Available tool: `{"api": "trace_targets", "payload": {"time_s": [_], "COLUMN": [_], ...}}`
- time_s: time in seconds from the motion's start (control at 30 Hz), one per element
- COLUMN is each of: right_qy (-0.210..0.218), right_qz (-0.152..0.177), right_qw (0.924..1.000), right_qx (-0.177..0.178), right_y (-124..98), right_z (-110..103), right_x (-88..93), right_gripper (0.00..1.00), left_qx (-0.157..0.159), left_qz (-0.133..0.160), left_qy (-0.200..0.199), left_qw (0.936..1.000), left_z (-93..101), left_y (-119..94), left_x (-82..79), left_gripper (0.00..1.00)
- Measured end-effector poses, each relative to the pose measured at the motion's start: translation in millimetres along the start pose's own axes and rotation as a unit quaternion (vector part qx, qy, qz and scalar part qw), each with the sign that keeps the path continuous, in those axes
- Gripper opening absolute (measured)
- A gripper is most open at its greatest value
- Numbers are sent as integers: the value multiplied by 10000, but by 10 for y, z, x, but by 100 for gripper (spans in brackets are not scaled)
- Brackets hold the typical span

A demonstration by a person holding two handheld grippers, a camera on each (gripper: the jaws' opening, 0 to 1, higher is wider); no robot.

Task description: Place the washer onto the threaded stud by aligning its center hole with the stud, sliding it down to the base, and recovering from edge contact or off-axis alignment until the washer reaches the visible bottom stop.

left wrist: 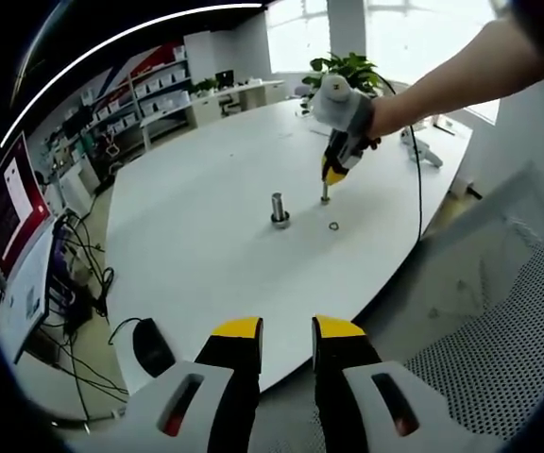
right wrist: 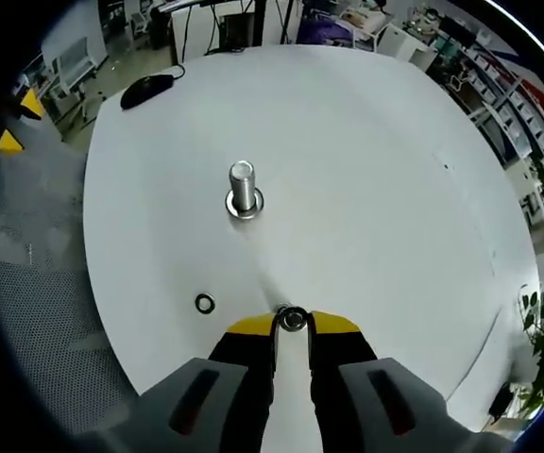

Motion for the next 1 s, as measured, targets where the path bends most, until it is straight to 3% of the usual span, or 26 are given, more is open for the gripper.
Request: {"api": "trace_targets", "payload": {"time_s": [0.5,1.0], "right_qy": [146,286], "right_qz": [-263,-328], "right_qw": [9994,9988], "right_qx": [-155,-245], "right_y": [249,223], "right_z": [-38,-166], "right_x": [161,204], "right_gripper": [14,15], "left_qx": [47,61], "left_qz": [-34,-12], "left_qy": [7,-52], "left_qw": [10000,10000], "left_z": [15,13], "left_y": [7,8], "left_x": [13,6], "left_gripper": [19,18]}}
Point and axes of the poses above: the point that each gripper's makers call its tool centre point, and the gripper's own axes: y roughly forward along the fingers, z roughly to its right, x roughly out of its underside, the point moved 2 cm from there along -y, roughly backward along the fingers, and after that the axes turned 9 degrees about z, right-handed, at the moved point
